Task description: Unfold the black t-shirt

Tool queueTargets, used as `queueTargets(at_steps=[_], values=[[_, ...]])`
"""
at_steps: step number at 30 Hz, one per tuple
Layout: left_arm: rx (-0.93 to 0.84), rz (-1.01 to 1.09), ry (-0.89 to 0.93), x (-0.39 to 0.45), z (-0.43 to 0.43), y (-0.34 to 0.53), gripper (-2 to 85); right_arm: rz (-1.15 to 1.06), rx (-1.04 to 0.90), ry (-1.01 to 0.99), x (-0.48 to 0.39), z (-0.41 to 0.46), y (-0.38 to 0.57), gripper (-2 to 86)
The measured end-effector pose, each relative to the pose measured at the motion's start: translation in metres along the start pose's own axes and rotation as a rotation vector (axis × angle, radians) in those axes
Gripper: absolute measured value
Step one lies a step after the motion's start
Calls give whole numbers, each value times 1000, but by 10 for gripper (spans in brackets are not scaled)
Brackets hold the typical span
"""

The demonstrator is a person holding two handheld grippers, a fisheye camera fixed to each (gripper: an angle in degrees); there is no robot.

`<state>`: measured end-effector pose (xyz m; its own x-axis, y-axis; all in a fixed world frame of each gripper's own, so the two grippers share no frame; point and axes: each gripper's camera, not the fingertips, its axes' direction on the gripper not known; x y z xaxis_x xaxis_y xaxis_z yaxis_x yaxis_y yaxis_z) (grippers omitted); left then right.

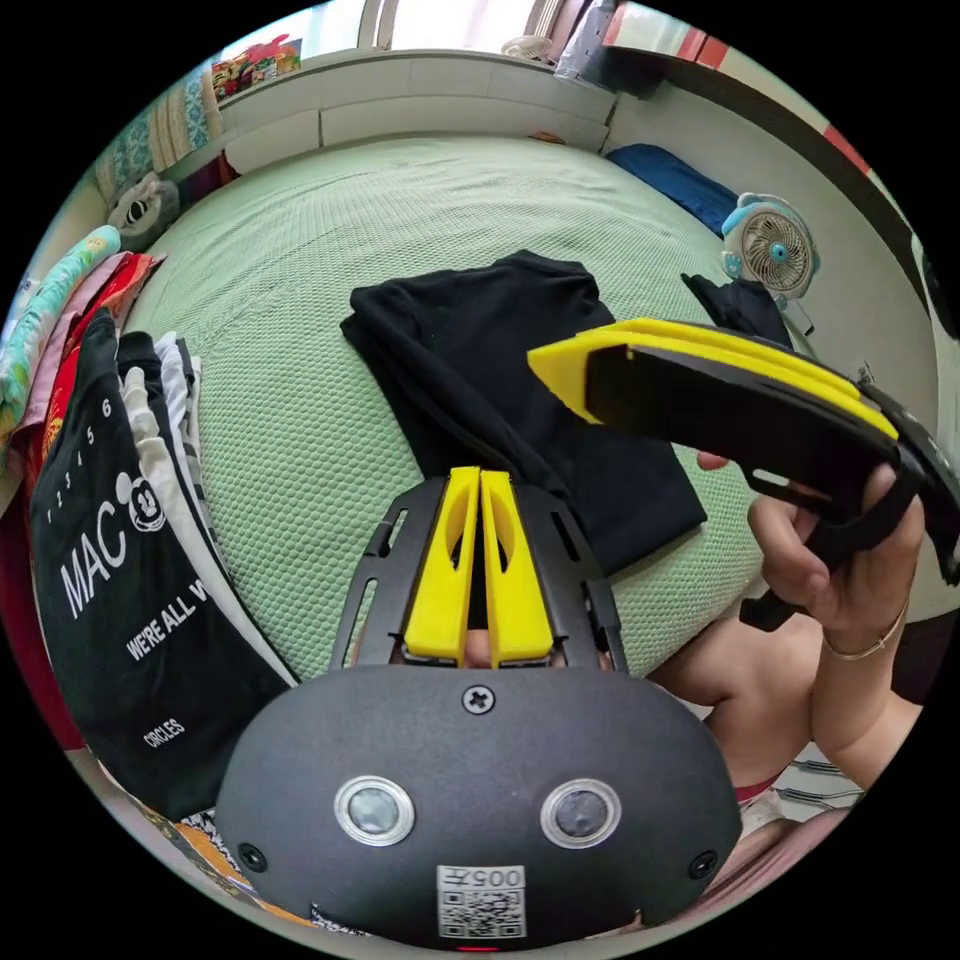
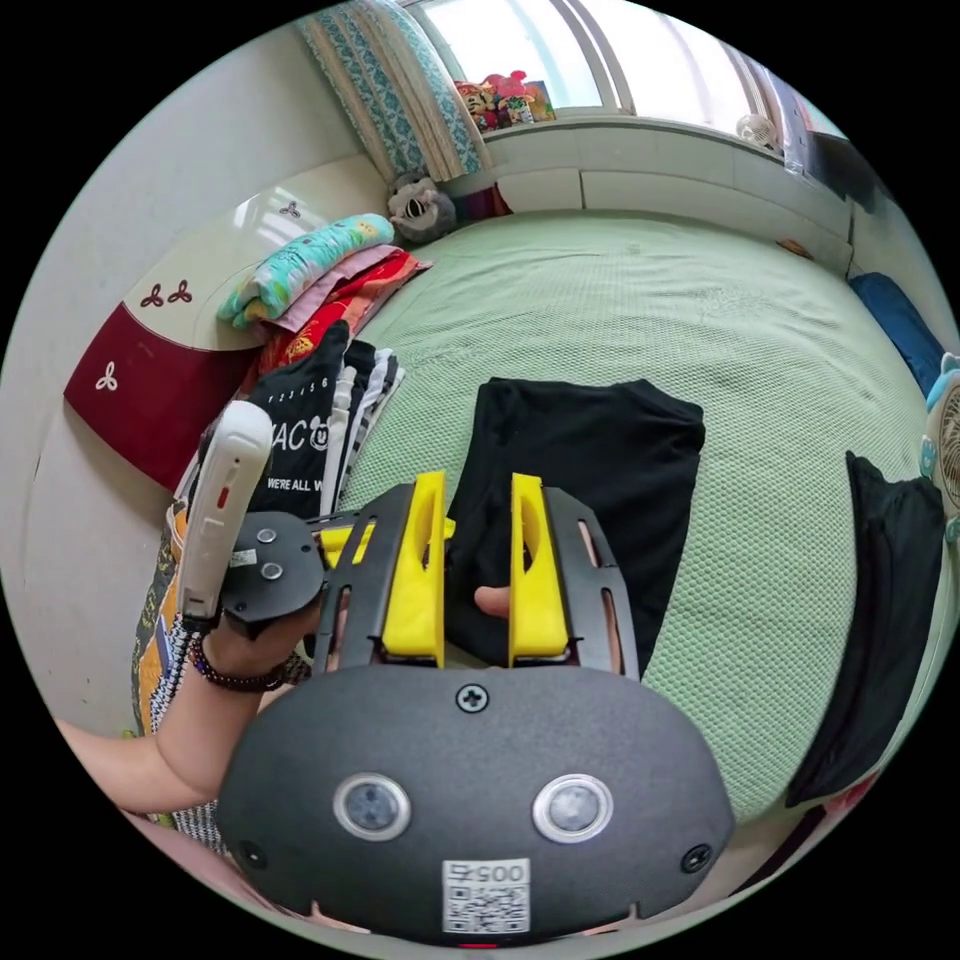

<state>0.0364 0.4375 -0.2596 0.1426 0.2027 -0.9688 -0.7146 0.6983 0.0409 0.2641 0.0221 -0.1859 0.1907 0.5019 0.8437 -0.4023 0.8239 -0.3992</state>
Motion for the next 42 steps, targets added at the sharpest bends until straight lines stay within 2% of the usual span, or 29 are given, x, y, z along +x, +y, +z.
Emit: queueTargets(at_steps=[7, 16, 21, 24, 30, 34, 40, 42], values=[[-22, 8, 30, -8, 4, -4, -6, -40, -106, 19, -10, 35, -12, 131], [-14, 14, 86, -14, 2, -15, -6, -45, -200, 58, -8, 81, -24, 101], [3, 18, 66, -18, 1, -22, -5, -7, -149, 135, -3, 75, -23, 35], [34, -16, 48, -26, -3, -24, -3, 32, -118, 99, 9, 65, -20, 11], [71, -163, 45, -48, -1, -32, 8, 62, -29, 100, 30, 29, -10, -2], [44, -212, 41, -53, 11, -43, 53, 85, 21, 152, 49, 5, -2, -4], [8, -213, 24, -46, 21, -56, 87, 132, 112, 325, 93, -42, 16, -11], [8, -209, 29, -44, 23, -59, 91, 170, 165, 480, 112, -62, 26, -11]])
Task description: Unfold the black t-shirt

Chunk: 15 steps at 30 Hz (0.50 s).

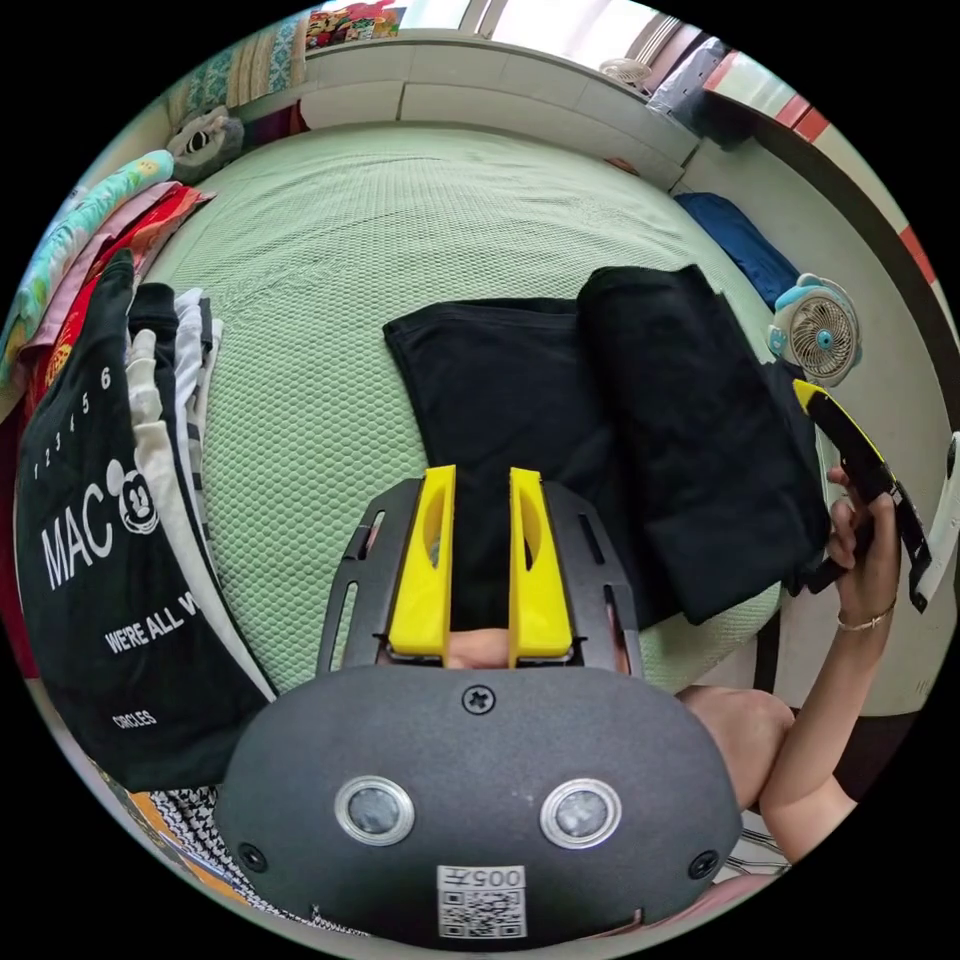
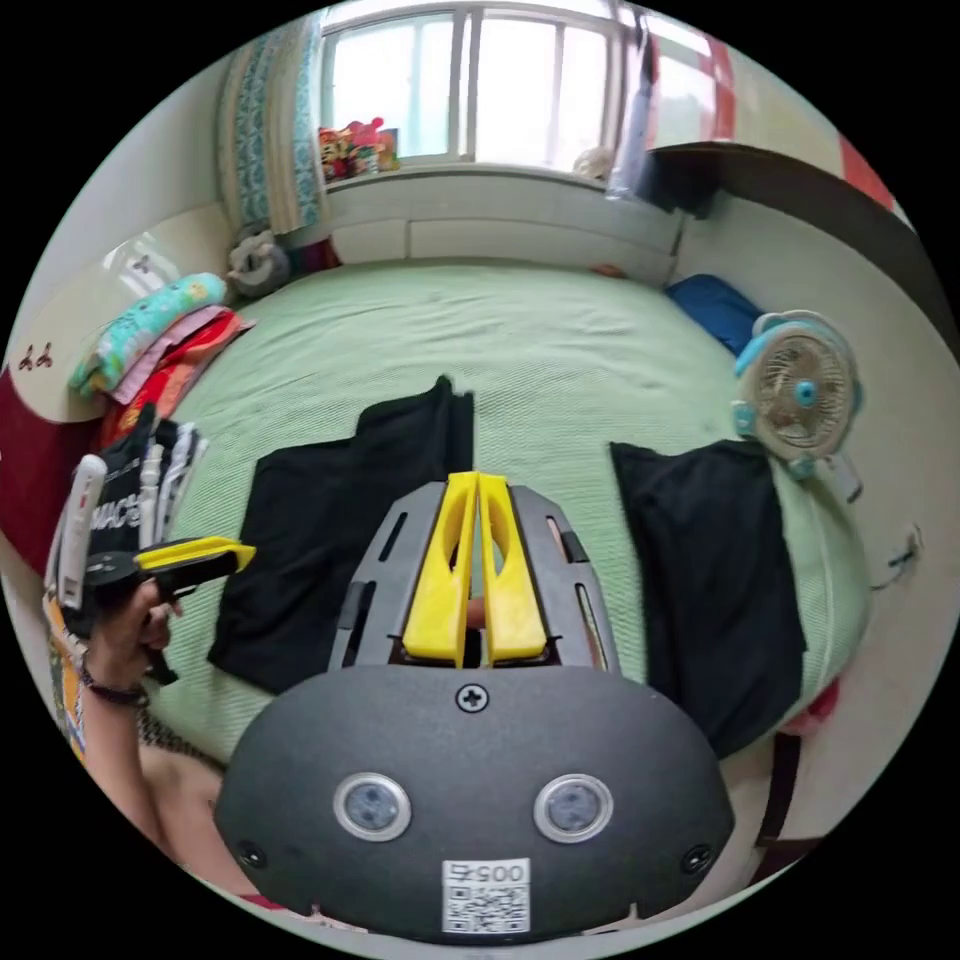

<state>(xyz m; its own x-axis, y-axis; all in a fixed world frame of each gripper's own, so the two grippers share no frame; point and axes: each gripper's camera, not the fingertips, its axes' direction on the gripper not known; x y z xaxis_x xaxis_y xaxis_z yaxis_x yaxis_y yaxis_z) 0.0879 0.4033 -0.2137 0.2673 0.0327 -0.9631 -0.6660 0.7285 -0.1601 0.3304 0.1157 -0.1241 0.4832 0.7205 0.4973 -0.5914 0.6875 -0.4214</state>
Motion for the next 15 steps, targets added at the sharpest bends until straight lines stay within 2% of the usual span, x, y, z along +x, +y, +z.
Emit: queueTargets(at_steps=[4, 5, 9, 12, 15], values=[[-10, 10, -4, 5, 5, -5, 95, 96, 19, 209, 44, -2, 6, -8], [-13, 10, -14, 7, 7, -7, 95, 148, -4, 194, 57, 0, 9, -7], [-27, 2, -30, 9, 12, -11, 97, 237, -57, -161, 76, 12, 18, 7], [-30, -14, -26, 9, 15, -14, 100, 160, -106, -235, 63, 27, 17, 59], [-34, -24, -26, 10, 19, -16, 103, 72, -179, -213, 47, 50, 15, 99]])
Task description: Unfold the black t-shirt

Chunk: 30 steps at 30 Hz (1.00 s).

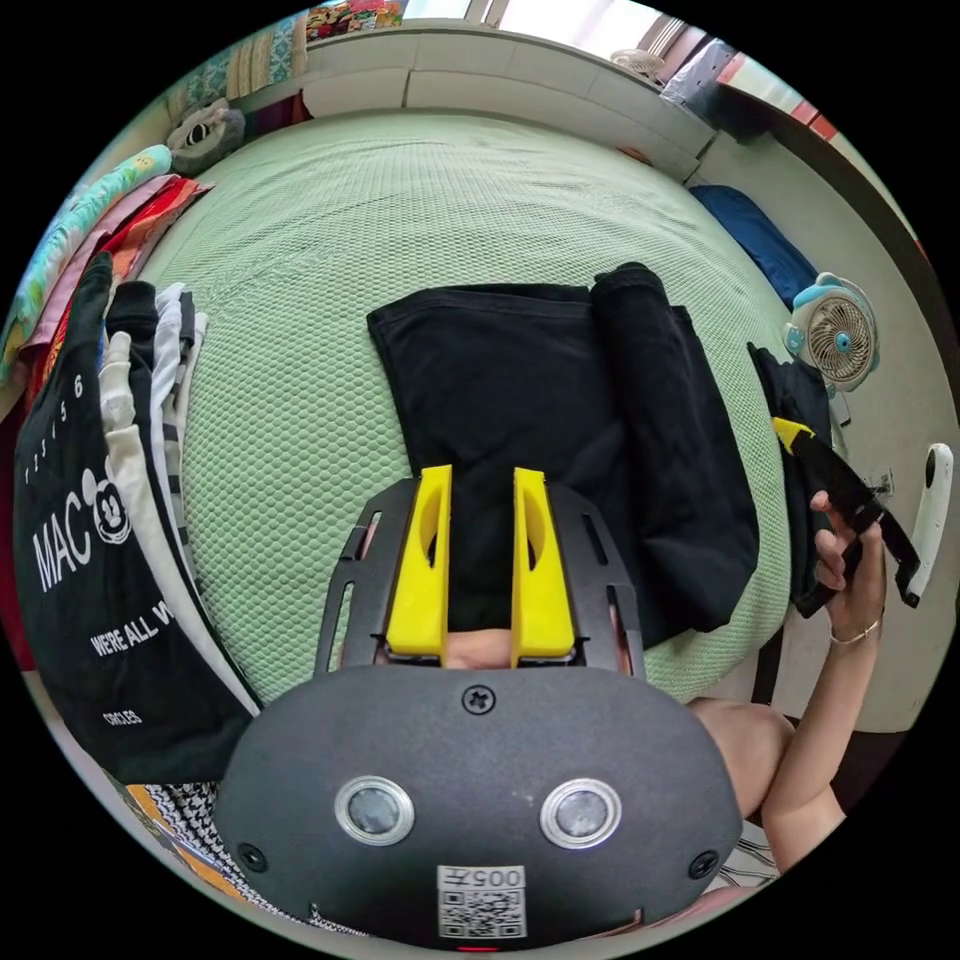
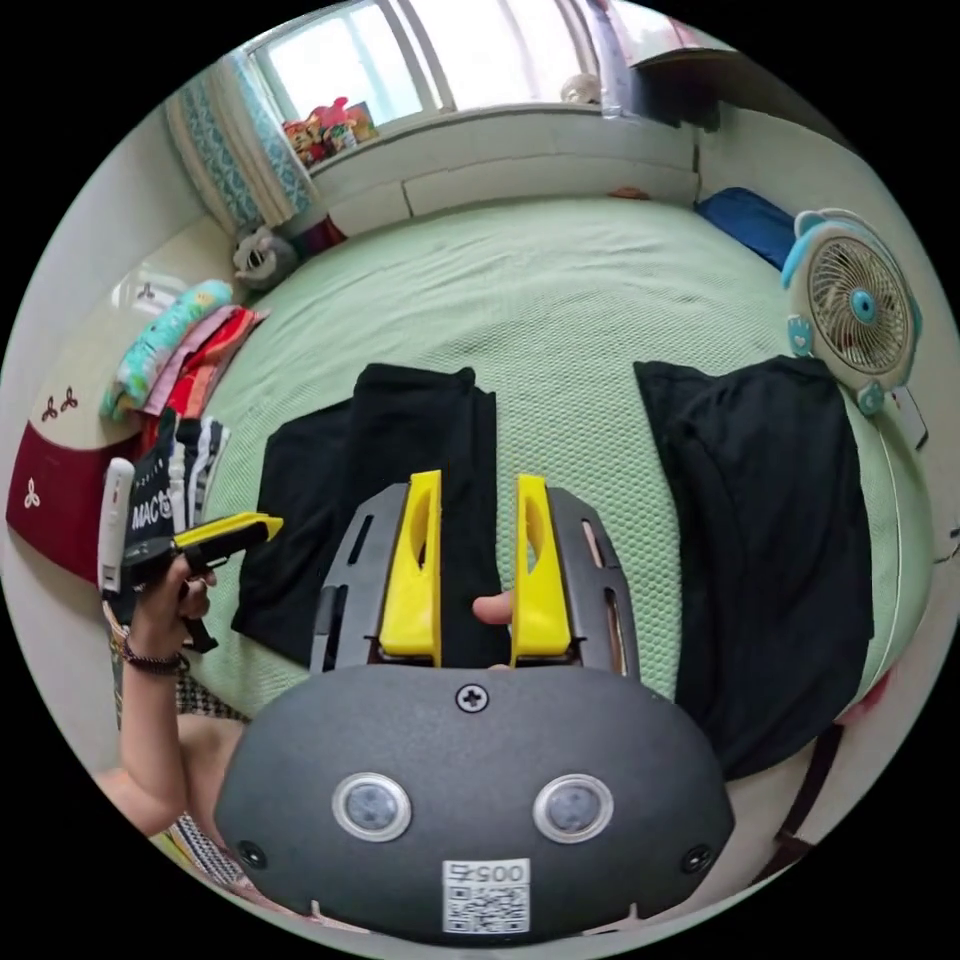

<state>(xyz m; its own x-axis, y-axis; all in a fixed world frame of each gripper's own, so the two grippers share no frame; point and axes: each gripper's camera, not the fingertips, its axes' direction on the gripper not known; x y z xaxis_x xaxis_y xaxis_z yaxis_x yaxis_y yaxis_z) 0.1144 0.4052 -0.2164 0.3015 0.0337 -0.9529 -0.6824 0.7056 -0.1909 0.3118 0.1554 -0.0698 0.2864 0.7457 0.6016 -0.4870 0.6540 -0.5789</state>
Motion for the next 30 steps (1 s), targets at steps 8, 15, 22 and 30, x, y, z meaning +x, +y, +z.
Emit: queueTargets(at_steps=[8, 15, 22, 30], values=[[5, 25, -29, 5, 9, -2, 102, -41, -95, 46, -7, 56, -7, 113], [-1, 8, -38, 5, 9, -4, 73, -78, -126, 52, -23, 69, -9, 9], [28, 13, -9, 3, -3, -2, 24, -113, -84, 89, -27, 52, -9, -4], [110, -63, -154, -14, -29, 8, 14, -66, 33, 447, -13, 17, 0, -6]])
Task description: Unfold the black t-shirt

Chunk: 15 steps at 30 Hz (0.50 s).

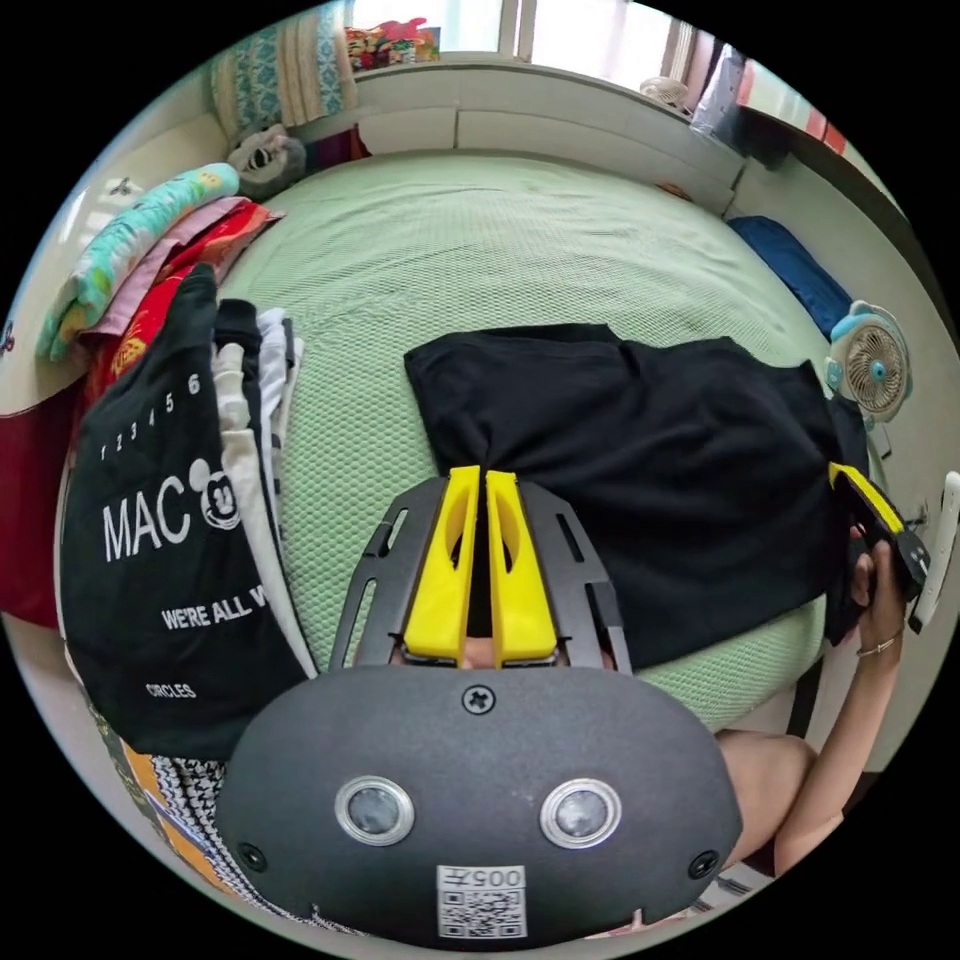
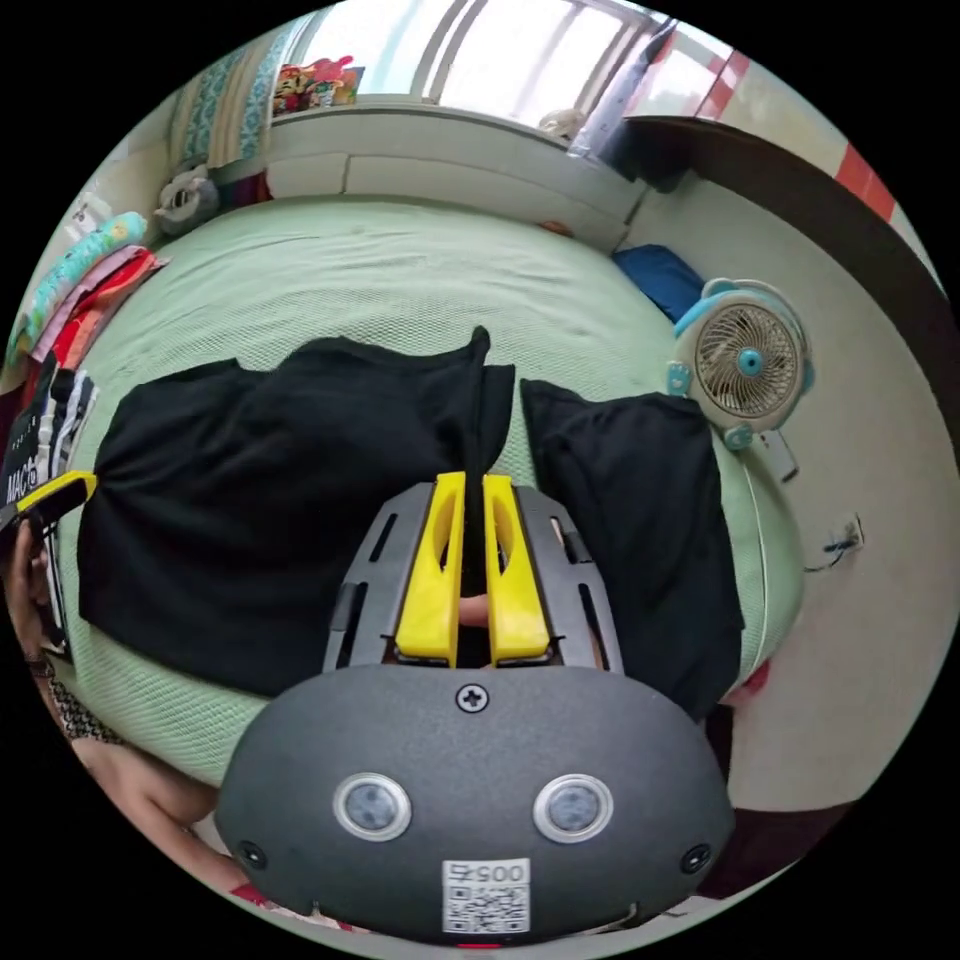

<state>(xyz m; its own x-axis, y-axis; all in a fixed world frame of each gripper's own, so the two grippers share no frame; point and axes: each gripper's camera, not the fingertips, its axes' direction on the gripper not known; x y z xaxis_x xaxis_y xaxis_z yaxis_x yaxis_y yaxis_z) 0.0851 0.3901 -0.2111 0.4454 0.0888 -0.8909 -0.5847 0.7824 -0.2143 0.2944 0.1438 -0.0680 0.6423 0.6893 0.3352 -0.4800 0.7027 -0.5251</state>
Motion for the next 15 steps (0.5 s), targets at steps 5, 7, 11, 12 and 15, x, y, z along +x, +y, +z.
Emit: queueTargets(at_steps=[5, 7, 11, 12, 15], values=[[-13, -5, 12, -7, -2, 3, 28, 32, -49, -63, -1, 15, 1, 2], [-20, -7, 8, -6, -3, 4, 35, 17, -70, -34, -5, 15, -2, 8], [8, -22, 75, -12, -15, 5, 55, 53, -57, -77, 4, 6, -4, 36], [9, -26, 93, -14, -16, 5, 63, 71, -64, -113, 9, 5, -4, 45], [-18, -33, 155, -20, -15, 5, 86, 90, -93, -180, 17, 4, -2, 63]])
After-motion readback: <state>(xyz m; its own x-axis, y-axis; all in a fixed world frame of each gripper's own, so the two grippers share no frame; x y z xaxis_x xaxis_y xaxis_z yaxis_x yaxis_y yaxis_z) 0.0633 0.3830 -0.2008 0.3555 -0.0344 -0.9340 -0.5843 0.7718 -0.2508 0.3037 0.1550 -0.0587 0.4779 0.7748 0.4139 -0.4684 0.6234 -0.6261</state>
